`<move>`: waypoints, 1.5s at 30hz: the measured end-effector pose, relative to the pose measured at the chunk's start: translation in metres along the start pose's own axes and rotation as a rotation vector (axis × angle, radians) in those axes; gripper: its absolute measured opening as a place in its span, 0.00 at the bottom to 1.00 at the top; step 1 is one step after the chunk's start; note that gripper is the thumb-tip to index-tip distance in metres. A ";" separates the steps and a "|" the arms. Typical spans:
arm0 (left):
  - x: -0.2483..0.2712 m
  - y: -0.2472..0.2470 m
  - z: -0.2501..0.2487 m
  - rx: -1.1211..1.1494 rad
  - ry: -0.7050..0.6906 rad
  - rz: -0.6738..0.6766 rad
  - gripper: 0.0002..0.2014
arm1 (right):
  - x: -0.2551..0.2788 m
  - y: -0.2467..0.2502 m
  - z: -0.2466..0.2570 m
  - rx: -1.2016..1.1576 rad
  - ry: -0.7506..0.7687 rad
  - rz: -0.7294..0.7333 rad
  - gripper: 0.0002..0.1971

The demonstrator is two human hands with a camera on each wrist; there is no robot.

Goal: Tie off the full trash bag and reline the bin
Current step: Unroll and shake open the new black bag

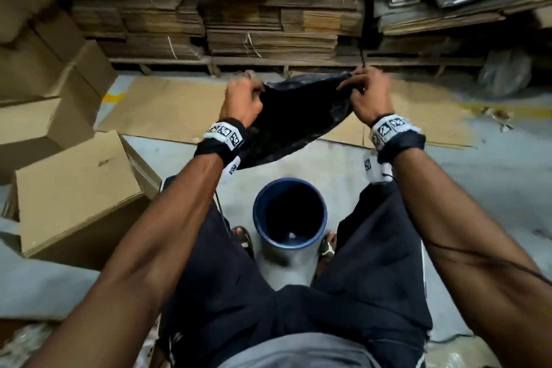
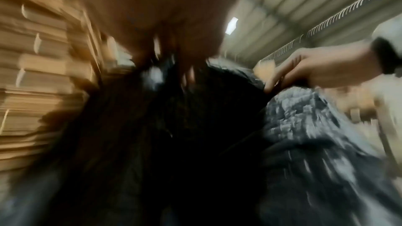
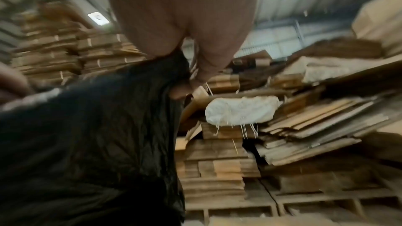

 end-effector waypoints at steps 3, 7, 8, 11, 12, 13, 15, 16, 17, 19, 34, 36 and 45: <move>0.000 0.022 -0.015 0.108 -0.076 -0.184 0.13 | 0.004 0.017 0.005 -0.038 -0.002 -0.162 0.22; -0.001 0.012 -0.010 0.030 0.054 -0.081 0.14 | 0.009 -0.011 0.010 -0.025 -0.073 0.039 0.23; -0.001 0.016 -0.009 0.059 0.085 -0.106 0.13 | 0.009 -0.010 0.011 -0.042 -0.094 0.031 0.23; 0.000 0.006 0.001 0.108 0.129 -0.039 0.13 | 0.016 -0.010 0.005 -0.049 -0.170 0.020 0.24; 0.003 -0.001 0.005 0.093 0.154 0.003 0.13 | 0.019 -0.012 0.005 -0.043 -0.202 0.031 0.24; 0.005 -0.006 0.009 0.073 0.179 0.035 0.14 | 0.019 -0.014 0.005 -0.034 -0.228 0.037 0.25; 0.006 -0.011 0.017 0.071 0.204 0.063 0.15 | 0.021 -0.020 0.002 -0.044 -0.273 0.073 0.26; 0.006 -0.012 0.020 0.076 0.201 0.073 0.15 | 0.021 -0.023 0.000 -0.062 -0.296 0.106 0.25; 0.005 -0.013 0.021 0.074 0.197 0.081 0.15 | 0.022 -0.027 0.000 -0.064 -0.302 0.137 0.25; 0.003 -0.013 0.023 0.066 0.203 0.094 0.16 | 0.021 -0.030 0.002 -0.025 -0.307 0.172 0.23; -0.007 -0.011 0.012 0.512 0.468 0.355 0.14 | -0.015 0.019 0.011 -0.016 -0.360 0.159 0.21; 0.007 -0.024 0.013 0.653 0.594 0.472 0.15 | -0.020 0.029 0.009 0.016 -0.384 0.233 0.17; 0.051 -0.077 0.042 0.710 0.887 0.724 0.09 | 0.018 -0.015 -0.038 -0.029 -0.606 0.746 0.11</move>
Point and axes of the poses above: each hand's wrist, its own x-axis away from the middle knuckle, its own y-axis out of the back of the hand, z = x × y, the point moved 9 cm from there along -x, towards the middle knuckle, and after that the axes turned 6 degrees about y, right-handed, at the moved point
